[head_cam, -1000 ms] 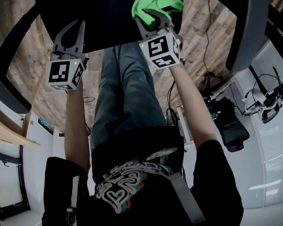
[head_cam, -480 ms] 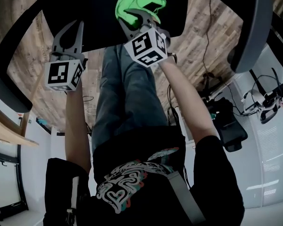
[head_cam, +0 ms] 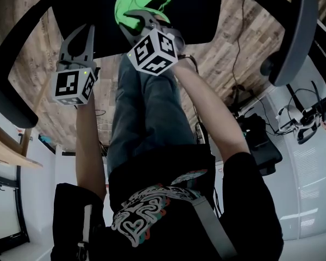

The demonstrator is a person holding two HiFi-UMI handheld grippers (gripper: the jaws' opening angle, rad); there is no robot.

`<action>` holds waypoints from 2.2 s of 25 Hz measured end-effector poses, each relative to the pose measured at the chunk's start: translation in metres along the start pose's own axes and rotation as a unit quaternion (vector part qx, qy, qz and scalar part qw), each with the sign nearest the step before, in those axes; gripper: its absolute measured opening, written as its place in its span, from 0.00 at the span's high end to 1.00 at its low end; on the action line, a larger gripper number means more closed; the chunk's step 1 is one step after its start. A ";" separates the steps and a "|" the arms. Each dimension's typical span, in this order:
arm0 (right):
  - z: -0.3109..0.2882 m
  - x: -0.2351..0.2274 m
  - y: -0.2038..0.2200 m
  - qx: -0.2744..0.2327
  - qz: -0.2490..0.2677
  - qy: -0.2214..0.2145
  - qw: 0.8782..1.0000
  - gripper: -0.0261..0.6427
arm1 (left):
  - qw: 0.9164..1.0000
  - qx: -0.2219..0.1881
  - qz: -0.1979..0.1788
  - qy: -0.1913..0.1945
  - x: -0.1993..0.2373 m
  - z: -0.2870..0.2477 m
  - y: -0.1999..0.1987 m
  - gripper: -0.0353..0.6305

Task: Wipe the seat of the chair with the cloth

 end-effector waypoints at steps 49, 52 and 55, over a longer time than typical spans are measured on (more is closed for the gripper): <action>-0.020 0.007 -0.023 0.000 0.054 0.023 0.998 0.83 | 1.000 0.028 -0.008 -0.002 0.009 -0.017 0.010 0.94; -0.005 -0.003 -0.010 0.003 0.043 0.040 0.998 0.83 | 0.999 0.031 -0.015 0.007 0.002 -0.023 0.007 0.94; 0.008 -0.011 0.002 0.007 0.031 0.055 0.998 0.83 | 0.999 0.033 -0.023 0.018 -0.005 -0.029 0.005 0.94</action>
Point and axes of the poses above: the fingertips, and each gripper's own axes: z backward along the fingers, x to its left, y out of its underside, the point moved 7 cm from there along z, backward along the fingers, and after that the axes turned 10 degrees about -y, right-handed, at the moved point
